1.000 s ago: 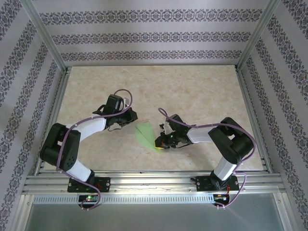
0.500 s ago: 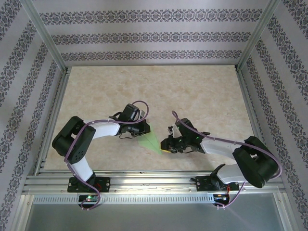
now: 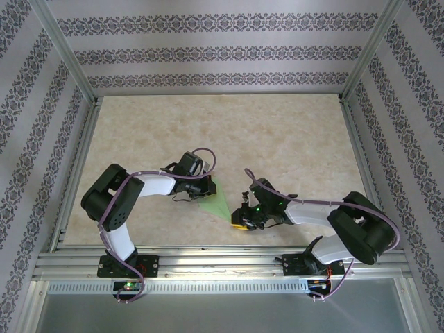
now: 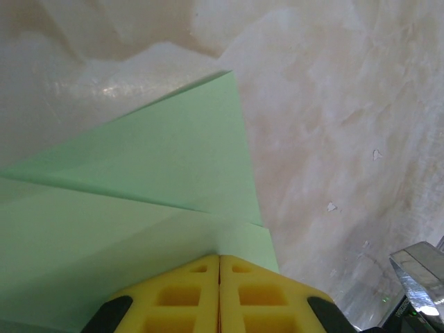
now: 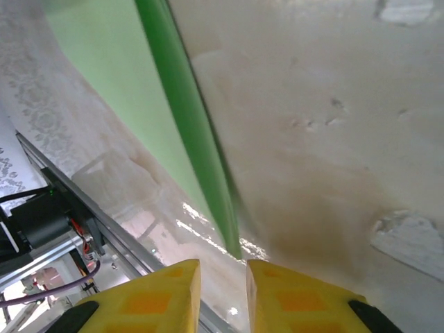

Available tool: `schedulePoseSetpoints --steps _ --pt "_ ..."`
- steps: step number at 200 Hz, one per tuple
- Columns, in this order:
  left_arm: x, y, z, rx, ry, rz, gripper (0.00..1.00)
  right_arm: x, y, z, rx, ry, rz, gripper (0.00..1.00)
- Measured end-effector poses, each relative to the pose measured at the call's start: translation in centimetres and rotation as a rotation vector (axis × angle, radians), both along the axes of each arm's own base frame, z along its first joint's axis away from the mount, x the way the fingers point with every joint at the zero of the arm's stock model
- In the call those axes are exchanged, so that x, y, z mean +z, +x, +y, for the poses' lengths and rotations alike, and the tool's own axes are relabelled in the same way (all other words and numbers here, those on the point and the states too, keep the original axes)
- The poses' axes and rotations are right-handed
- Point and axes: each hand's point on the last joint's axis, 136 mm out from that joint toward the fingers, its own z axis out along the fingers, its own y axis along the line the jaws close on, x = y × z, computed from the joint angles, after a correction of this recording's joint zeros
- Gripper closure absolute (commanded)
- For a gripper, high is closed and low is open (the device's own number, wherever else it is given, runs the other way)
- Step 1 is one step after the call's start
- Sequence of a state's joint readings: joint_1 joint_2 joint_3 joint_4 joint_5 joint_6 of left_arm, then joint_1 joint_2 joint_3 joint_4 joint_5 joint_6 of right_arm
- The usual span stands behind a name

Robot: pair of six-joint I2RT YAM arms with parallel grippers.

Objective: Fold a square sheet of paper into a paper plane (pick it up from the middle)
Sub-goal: Turn over the paper at the center of the table.

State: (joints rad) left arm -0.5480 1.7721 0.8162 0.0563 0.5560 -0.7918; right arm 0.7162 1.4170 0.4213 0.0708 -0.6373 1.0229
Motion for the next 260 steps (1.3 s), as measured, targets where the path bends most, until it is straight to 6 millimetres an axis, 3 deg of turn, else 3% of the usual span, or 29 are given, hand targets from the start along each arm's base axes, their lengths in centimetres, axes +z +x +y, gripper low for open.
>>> schedulePoseSetpoints --steps 39,169,209,260 --pt "0.0 0.0 0.0 0.0 0.0 0.0 0.93 0.1 0.2 0.2 -0.018 0.005 0.011 0.69" --pt "0.0 0.1 0.1 0.002 -0.01 0.001 0.94 0.3 0.8 0.4 -0.078 0.019 0.05 0.71" --pt "0.0 0.1 0.1 0.001 -0.015 -0.004 0.94 0.9 2.8 0.8 -0.116 0.034 -0.021 0.72" --pt "0.0 0.1 0.0 0.007 -0.019 0.0 0.94 1.4 3.4 1.2 -0.118 0.058 -0.051 0.72"
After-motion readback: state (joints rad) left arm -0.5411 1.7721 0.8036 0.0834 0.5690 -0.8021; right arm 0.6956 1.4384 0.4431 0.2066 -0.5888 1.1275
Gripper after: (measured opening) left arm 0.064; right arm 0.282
